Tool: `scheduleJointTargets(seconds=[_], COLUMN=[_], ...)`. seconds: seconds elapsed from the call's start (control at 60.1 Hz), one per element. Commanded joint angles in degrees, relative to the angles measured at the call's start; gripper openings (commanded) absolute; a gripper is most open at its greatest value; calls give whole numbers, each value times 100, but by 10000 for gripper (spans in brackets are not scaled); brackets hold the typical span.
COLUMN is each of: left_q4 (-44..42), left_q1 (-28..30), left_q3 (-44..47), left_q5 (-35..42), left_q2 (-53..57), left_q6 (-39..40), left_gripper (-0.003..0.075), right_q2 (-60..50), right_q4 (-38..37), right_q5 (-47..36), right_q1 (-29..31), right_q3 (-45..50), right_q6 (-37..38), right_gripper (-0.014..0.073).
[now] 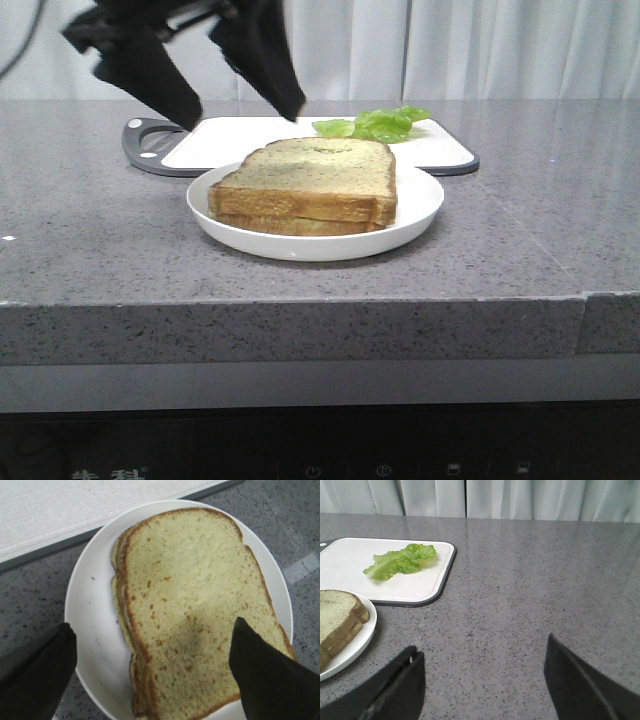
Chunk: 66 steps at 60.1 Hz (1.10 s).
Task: Left arm grabs bread, right arm adds lettuce
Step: 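Lower the left gripper onto the top bread slice and close it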
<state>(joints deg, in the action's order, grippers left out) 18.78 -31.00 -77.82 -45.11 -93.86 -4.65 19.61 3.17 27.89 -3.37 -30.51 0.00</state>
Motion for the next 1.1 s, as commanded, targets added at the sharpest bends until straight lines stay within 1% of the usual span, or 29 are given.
scheduleJointTargets(seconds=[0.0, 0.15, 0.383, 0.466, 0.599, 0.732, 0.799, 0.882, 0.982, 1.082], left_q4=[154, 154, 106, 106, 65, -48, -86, -135, -152, -152], left_q1=[-109, -119, -119, -119, -119, -119, -119, -119, -119, -119], left_q3=[-395, -623, -623, -623, -623, -623, -623, -623, -623, -623], left_q5=[66, -75, -62, -62, -133, -260, -321, -344, -344, -344], left_q2=[-64, -458, -562, -562, -562, -562, -562, -562, -562, -562], left_q6=[-19, -19, -19, -19, -19, -19, -19, -19, -19, -19], left_gripper=[599, 599, 597, 574, 452, 279, 205, 78, -21, -20], right_q2=[88, 88, 88, 88, 88, 88, 88, 88, 88, 88], right_q4=[-52, -58, -59, -58, -63, -63, -63, -63, -63, -63], right_q5=[-438, -444, -444, -449, -460, -466, -466, -466, -466, -466], right_q1=[47, 47, 47, 47, 47, 47, 47, 47, 47, 47], right_q3=[-208, -208, -208, -208, -208, -208, -208, -208, -208, -208], right_q6=[-35, -35, -35, -35, -35, -35, -35, -35, -35, -35], right_gripper=[520, 520, 520, 520, 520, 520, 520, 520, 520, 520])
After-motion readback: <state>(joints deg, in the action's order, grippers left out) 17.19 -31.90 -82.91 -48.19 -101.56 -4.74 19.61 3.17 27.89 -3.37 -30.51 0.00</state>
